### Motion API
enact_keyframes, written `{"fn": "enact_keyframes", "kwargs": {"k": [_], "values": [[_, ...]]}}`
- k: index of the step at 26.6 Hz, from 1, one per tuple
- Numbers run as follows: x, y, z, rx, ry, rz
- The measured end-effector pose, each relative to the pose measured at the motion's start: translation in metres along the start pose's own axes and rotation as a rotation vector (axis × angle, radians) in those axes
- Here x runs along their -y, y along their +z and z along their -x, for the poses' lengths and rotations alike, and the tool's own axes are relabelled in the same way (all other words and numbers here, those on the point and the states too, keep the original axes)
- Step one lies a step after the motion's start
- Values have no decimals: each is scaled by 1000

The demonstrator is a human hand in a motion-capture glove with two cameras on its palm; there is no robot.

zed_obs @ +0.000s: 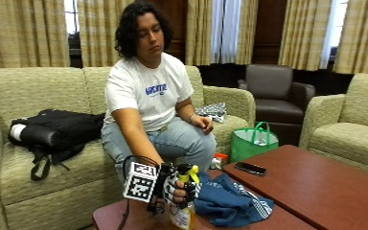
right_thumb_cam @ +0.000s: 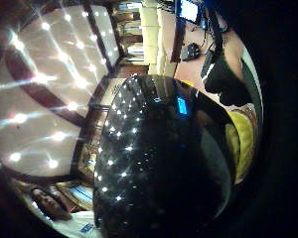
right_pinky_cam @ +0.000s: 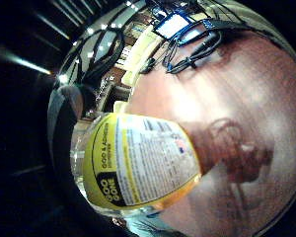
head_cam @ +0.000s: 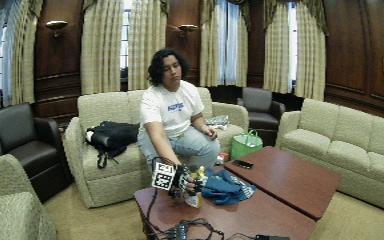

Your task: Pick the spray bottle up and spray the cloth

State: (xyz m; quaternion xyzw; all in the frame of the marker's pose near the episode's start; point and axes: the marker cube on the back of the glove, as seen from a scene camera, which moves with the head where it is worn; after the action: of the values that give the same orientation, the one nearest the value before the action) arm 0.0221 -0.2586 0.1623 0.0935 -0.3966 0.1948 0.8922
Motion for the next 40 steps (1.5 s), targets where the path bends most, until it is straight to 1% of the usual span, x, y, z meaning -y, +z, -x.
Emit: {"fn": "enact_keyframes", "kwargs": {"k": [16, 22, 28, 34, 37, 40], "values": [[-3, -2, -2, 22, -9, 9], [1, -2, 0, 29, 8, 1], [0, -5, 3, 7, 2, -66], [-13, -18, 5, -6, -73, -187], [-21, -31, 21, -1, -72, -218], [-31, -45, 44, -19, -107, -209]]}}
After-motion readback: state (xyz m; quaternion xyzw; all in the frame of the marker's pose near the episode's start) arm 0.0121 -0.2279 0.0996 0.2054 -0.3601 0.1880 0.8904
